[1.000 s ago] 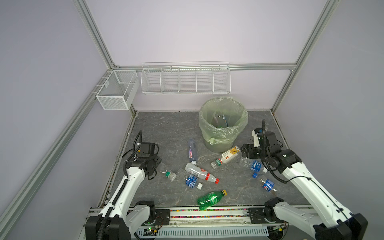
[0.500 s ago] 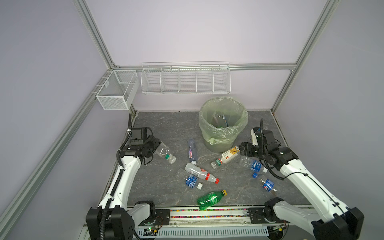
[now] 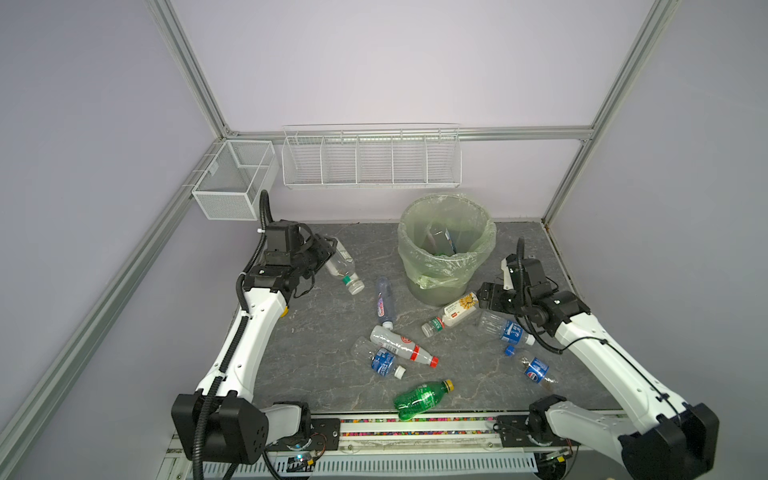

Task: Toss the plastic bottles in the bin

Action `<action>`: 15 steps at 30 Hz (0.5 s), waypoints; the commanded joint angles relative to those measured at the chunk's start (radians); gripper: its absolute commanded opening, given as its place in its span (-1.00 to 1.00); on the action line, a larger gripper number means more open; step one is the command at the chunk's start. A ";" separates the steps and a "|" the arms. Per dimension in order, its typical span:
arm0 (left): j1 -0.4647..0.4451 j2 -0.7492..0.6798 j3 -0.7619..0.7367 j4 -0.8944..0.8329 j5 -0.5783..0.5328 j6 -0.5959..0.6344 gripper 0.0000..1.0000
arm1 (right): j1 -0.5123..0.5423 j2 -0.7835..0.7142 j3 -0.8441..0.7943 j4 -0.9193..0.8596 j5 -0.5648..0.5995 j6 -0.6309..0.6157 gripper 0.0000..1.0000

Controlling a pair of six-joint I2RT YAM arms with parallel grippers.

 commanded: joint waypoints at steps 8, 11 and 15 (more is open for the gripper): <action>-0.090 0.169 0.290 0.050 0.114 0.056 -0.04 | -0.019 -0.064 -0.043 -0.017 0.016 0.021 0.77; -0.127 0.221 0.384 0.054 0.128 0.060 -0.04 | -0.021 -0.072 -0.045 -0.021 0.020 0.020 0.76; -0.168 0.279 0.467 0.072 0.142 0.043 -0.04 | -0.023 -0.081 -0.054 -0.024 0.024 0.017 0.77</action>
